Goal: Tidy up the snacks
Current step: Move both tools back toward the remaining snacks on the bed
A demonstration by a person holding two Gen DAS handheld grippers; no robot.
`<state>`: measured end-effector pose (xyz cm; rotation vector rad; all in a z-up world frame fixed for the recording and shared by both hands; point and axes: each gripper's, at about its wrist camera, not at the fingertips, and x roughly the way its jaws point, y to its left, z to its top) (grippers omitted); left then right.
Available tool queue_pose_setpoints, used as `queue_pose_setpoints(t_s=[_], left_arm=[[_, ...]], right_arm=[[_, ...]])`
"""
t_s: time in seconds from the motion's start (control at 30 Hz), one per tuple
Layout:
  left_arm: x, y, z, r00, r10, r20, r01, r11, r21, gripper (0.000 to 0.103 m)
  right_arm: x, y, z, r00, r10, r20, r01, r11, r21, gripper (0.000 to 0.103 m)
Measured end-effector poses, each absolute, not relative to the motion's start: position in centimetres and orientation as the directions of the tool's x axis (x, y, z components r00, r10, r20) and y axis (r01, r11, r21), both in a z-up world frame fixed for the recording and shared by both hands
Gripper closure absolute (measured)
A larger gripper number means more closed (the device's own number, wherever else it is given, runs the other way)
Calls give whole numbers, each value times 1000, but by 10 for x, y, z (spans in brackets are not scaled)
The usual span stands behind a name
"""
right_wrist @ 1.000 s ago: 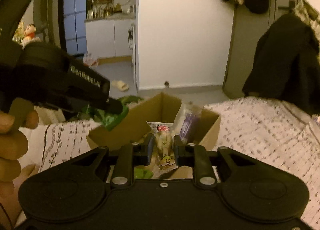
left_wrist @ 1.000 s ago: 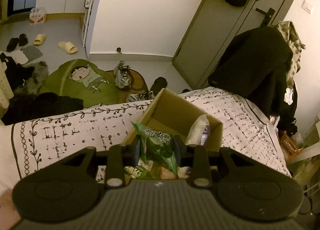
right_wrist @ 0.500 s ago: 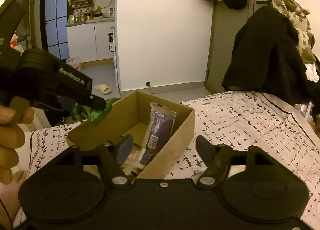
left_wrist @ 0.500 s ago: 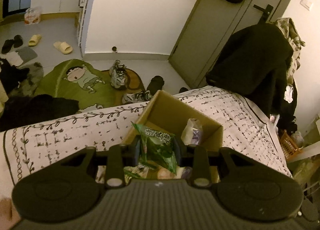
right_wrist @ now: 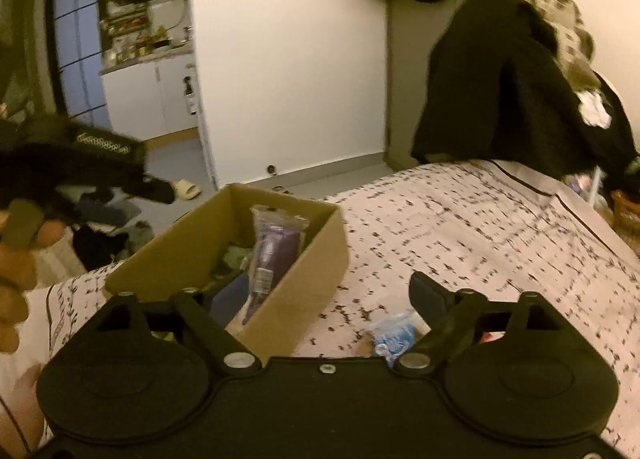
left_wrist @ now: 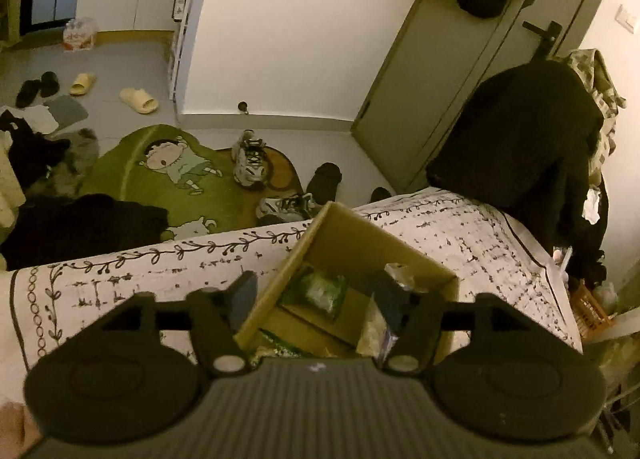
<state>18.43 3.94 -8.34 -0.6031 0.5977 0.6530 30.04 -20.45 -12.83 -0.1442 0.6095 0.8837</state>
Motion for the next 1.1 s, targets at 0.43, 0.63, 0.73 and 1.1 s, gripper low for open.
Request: queue_pose_setpoints(t_s=[0.43, 0.63, 0.73, 1.1], left_arm=[[189, -9, -86, 634, 310, -709, -656, 701, -280, 22], [189, -29, -83, 618, 299, -728, -653, 711, -263, 22], [187, -40, -84, 622, 280, -731, -644, 714, -274, 21], [174, -83, -100, 590, 232, -773, -639, 720, -271, 21]], right_arm=[[336, -246, -133, 544, 610, -576, -626, 753, 205, 0], [346, -259, -138, 499, 618, -608, -609, 749, 261, 0], [346, -265, -142, 479, 610, -631, -597, 754, 275, 0], [341, -280, -143, 462, 584, -668, -611, 755, 238, 0]])
